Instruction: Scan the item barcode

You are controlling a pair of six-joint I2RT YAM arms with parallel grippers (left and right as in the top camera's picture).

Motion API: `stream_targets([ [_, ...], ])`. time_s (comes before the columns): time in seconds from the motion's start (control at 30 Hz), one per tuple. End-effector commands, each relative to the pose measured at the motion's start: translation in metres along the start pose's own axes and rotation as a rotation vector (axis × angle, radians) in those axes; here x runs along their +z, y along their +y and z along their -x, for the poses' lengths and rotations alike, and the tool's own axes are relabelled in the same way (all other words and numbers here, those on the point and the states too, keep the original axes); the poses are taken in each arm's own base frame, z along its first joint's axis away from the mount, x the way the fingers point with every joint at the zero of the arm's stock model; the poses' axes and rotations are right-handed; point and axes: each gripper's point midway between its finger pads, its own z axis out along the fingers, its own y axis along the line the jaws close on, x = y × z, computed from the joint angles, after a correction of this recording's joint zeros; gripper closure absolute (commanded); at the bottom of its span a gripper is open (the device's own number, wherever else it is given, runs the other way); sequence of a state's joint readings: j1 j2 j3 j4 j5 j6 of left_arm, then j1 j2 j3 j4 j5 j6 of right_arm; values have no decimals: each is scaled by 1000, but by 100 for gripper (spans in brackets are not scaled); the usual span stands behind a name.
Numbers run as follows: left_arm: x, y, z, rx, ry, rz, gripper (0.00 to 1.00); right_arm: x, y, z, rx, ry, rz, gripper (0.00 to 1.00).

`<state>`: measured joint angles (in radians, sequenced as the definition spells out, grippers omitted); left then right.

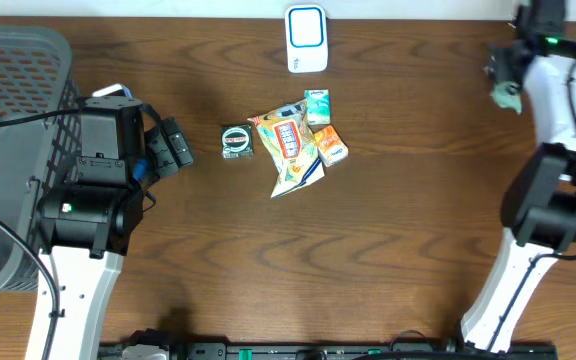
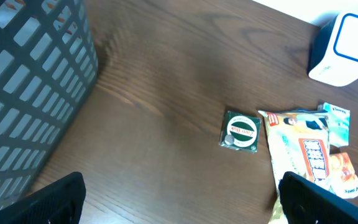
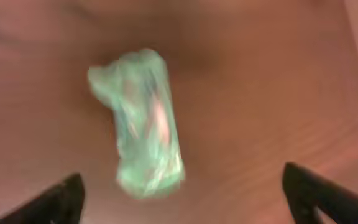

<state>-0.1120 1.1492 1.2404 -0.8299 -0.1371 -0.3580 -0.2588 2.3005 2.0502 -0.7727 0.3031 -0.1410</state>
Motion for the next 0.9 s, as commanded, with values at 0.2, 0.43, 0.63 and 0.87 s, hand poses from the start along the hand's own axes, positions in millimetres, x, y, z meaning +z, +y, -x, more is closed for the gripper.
stream_targets([
  [0.2,-2,2,2,9,-9,6,2,-6,29,-25,49,78,346,1],
  [0.43,-2,2,2,9,-9,6,3,-49,118,-3,30,-2,723,2],
  [0.63,-2,2,2,9,-9,6,2,-68,170,-4,-75,-7,737,21],
  [0.87,-2,2,2,9,-9,6,2,-45,165,10,-128,-89,465,70],
])
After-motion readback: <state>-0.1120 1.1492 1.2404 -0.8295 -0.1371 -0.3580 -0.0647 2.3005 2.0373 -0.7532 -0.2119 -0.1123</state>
